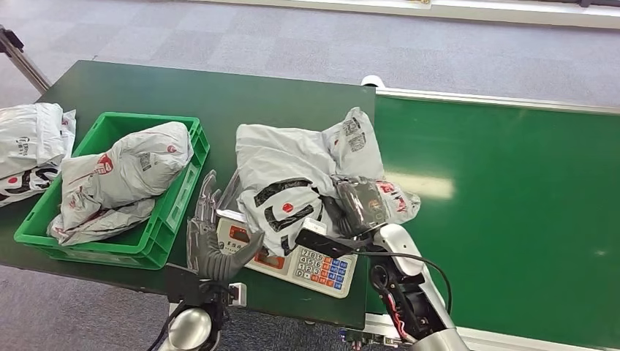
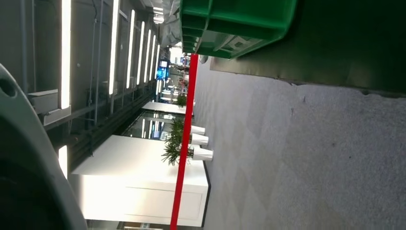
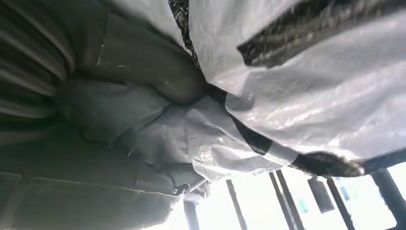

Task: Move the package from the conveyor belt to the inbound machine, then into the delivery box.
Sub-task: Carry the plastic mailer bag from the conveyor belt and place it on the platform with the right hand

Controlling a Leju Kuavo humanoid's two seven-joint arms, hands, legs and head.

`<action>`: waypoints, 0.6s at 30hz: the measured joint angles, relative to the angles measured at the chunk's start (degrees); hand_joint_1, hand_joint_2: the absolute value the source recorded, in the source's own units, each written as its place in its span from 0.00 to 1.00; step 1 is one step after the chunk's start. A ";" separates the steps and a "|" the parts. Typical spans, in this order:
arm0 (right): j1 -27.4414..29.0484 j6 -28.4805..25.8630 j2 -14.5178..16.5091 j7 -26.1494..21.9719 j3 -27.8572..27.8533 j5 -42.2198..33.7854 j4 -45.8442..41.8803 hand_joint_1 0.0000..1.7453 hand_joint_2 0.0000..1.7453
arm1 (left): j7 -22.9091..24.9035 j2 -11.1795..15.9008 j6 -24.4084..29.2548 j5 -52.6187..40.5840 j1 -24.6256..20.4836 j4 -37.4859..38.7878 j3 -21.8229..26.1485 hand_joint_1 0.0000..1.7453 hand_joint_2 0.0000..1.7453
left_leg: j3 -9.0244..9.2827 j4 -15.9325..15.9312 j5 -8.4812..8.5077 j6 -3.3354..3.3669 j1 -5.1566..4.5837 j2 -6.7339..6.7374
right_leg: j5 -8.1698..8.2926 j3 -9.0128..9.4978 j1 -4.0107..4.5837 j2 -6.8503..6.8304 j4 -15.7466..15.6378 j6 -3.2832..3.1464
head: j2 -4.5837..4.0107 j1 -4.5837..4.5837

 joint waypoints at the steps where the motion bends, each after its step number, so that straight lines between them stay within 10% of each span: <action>1: -0.38 0.01 0.30 0.02 0.60 -0.10 1.48 1.00 1.00 | -0.01 0.03 0.05 0.00 0.01 0.02 0.10 0.00 1.00 | -0.01 0.00 0.00 0.00 0.00 0.00 | 0.00 -0.01 0.00 0.00 0.00 0.00 | 0.00 0.00; 8: -1.93 -2.43 2.07 -0.69 3.01 -2.25 9.51 1.00 1.00 | 0.68 0.05 0.46 -0.17 0.28 -0.11 1.95 0.00 1.00 | -0.03 0.00 -0.01 0.00 0.00 0.00 | 0.00 -0.04 0.00 0.01 0.00 0.00 | 0.00 0.01; 12: -1.95 -5.49 2.67 -2.48 3.32 -3.76 11.90 0.09 1.00 | 0.94 0.04 0.49 -0.15 1.12 -0.62 3.44 0.00 1.00 | -0.01 0.00 0.00 0.00 0.00 0.00 | 0.00 -0.04 0.00 0.01 0.00 0.00 | 0.00 0.01; 18: 2.74 -14.68 2.94 -10.92 2.59 -13.54 6.83 0.00 1.00 | 1.04 0.04 1.02 -1.49 3.61 -2.20 5.28 0.00 1.00 | -0.06 0.00 -0.01 -0.01 0.00 0.00 | -0.02 -0.10 0.00 0.00 0.00 -0.01 | 0.00 0.01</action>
